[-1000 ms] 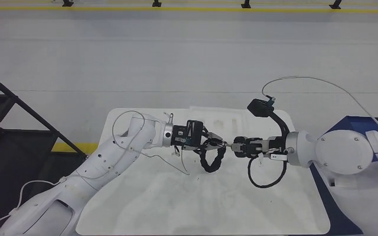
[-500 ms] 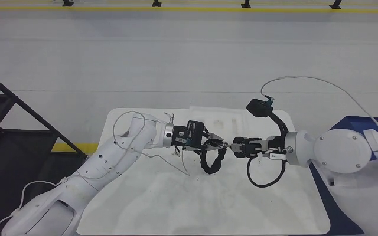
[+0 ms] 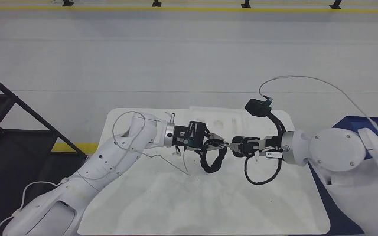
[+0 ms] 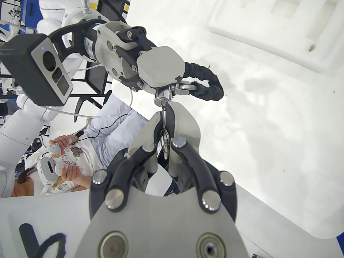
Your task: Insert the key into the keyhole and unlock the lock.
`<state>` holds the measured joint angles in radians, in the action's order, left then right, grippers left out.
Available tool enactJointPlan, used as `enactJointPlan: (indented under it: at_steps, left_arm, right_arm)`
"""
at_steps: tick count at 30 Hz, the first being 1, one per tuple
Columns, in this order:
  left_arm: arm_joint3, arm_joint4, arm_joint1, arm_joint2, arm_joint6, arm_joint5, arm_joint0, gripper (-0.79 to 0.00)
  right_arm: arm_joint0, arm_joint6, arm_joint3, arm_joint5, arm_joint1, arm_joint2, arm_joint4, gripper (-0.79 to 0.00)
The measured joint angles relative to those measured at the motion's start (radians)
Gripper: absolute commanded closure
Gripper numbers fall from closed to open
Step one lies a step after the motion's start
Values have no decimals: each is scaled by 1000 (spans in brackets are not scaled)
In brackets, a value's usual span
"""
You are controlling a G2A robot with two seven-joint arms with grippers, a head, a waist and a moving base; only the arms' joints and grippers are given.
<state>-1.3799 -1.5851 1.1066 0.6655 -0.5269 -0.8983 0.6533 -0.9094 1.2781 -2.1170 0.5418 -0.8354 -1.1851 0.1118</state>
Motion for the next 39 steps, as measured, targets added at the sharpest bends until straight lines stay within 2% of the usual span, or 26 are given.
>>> enactJointPlan:
  at_steps: [13,14,15,16,21,26,29,33,37,39]
  left_arm:
    - [-23,8,5,18,47,-14,14,0]
    - [-23,9,6,19,49,-16,15,0]
    - [-23,11,6,20,50,-18,16,0]
    - [-23,14,7,21,51,-21,18,0]
    - [-10,30,10,24,52,-37,23,0]
    - [23,66,16,25,54,-67,22,0]
    - [53,105,19,30,76,-107,17,0]
    - [80,185,18,29,115,-115,13,0]
    - [79,275,5,1,188,-114,-8,0]
    - [70,310,-3,-13,224,-114,-21,0]
  right_arm:
    - [33,-27,10,27,12,56,-5,0]
    - [35,-29,11,29,13,58,-7,-234]
    - [37,-30,12,30,14,61,-11,-631]
    - [40,-32,14,32,14,63,-17,-785]
    - [51,-36,21,30,15,62,-43,-785]
    - [55,-48,30,-27,15,49,-77,-785]
    - [56,-28,34,-139,17,34,-115,-785]
    - [52,34,23,-314,27,33,-56,-785]
    - [25,58,18,-541,31,41,-49,-785]
    - [12,62,26,-591,34,41,-45,-785]
